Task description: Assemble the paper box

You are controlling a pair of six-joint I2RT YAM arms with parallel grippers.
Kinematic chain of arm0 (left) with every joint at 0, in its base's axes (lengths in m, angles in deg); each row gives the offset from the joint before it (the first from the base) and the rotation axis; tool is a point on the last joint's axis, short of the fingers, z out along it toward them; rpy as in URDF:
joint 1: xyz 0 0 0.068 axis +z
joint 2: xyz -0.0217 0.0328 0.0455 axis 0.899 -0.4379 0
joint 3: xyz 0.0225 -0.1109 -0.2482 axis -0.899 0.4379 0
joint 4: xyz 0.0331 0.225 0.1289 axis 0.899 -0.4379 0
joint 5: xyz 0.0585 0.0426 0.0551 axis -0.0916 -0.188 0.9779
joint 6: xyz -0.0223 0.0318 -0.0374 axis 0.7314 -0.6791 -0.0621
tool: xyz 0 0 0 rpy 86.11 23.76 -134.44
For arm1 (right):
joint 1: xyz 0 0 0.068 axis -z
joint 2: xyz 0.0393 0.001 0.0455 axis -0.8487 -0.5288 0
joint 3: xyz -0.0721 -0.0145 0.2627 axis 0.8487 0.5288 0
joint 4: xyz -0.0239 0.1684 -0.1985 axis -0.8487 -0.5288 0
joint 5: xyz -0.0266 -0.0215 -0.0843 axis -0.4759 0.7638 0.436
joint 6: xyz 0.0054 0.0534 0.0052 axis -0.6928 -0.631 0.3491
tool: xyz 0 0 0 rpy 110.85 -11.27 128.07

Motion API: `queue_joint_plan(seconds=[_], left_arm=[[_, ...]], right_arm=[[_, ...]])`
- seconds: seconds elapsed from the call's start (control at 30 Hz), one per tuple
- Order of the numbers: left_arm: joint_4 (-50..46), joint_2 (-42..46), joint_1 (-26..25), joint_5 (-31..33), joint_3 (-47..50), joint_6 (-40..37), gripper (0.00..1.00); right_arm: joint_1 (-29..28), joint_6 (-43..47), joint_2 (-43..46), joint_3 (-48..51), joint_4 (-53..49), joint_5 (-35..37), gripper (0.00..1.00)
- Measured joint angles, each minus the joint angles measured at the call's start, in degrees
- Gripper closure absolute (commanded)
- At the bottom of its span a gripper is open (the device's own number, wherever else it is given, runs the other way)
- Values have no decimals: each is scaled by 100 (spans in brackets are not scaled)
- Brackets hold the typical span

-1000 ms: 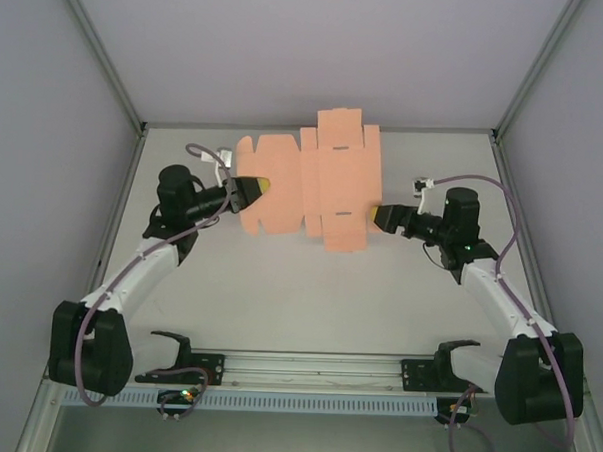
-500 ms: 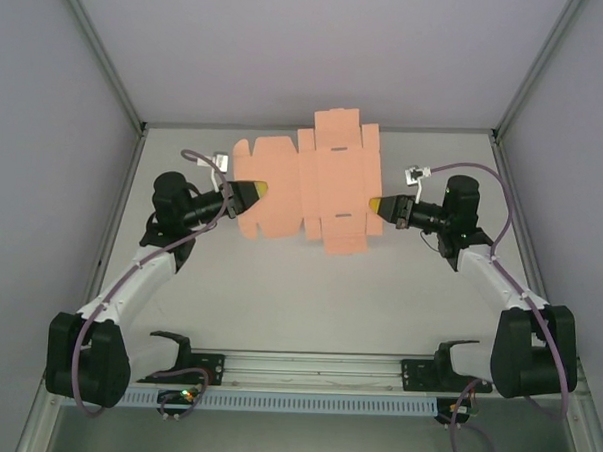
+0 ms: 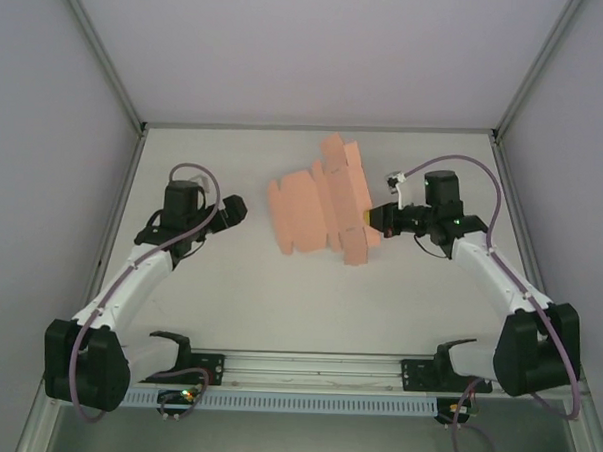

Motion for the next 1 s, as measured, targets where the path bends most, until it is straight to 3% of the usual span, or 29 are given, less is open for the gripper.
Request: queue_joint_plan(seconds=[0.2,0.4,0.77,1.0], left_arm=[[-144,-162,-9,37,-11,-186,0],[-11,-503,-136,-162,-140,-256,0],[254,-1071,-352,-874,-673,-293,0],[372,-1499,-682,-1338,-1390,-293,0]], right_arm=[[-793,1399,-1145,-872,-1062,2426,100],[-1700,3324,-1696,-1067,-540,4638,100],[-2750,5984,-1921,374,2592,5744,100],[-3008,6612,-2105,844,4166,6304,100]])
